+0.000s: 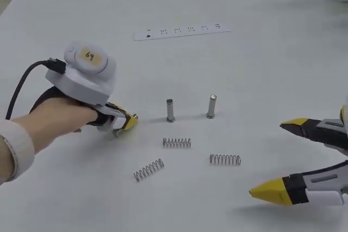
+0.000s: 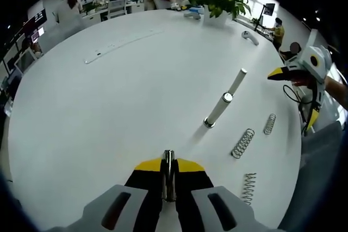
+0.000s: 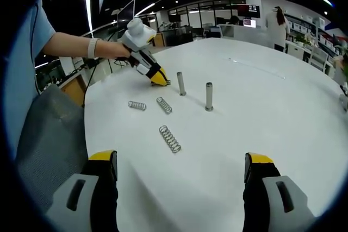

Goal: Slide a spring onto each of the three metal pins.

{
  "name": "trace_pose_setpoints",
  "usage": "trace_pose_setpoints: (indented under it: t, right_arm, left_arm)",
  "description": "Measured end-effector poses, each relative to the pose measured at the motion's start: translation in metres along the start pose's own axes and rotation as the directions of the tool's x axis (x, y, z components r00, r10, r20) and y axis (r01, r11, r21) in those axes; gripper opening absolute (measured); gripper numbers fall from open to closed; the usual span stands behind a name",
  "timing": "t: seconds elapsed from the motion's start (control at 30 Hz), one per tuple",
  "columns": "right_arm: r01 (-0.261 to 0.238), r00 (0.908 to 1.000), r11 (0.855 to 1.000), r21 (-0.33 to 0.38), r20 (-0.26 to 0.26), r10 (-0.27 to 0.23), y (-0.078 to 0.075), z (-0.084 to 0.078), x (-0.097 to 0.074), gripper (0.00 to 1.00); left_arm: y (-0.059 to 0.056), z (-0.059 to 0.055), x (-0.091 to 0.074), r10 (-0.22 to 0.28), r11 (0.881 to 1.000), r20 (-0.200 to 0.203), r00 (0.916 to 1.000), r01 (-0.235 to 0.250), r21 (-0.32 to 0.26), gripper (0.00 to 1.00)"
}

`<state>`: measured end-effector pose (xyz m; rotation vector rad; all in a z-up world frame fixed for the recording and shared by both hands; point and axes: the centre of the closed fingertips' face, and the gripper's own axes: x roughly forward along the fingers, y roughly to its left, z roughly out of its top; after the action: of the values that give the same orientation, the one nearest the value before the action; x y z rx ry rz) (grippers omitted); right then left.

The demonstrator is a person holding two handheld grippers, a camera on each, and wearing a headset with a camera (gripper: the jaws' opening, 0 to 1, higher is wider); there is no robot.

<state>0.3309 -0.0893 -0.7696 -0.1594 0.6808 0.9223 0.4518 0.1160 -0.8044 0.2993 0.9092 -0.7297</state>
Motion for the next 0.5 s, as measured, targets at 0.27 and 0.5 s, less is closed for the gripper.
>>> trace_pose_setpoints:
  t: [0.27,0.5]
  right_arm:
    - [0.0,1.0,1.0,-0.001,-0.002,0.0,0.001,0.0,0.0,0.96]
    - [-0.004,1.0,1.0,-0.003,0.0,0.004,0.003,0.001,0.001,0.96]
  left_arm:
    - [0.001,-0.001,-0.003,0.001,1.0,0.007,1.0,-0.001,-0.018,0.0]
    - [0.002,0.0,-0.013,0.007,1.0,0.027,0.9996,-0.006,-0.03,0.0]
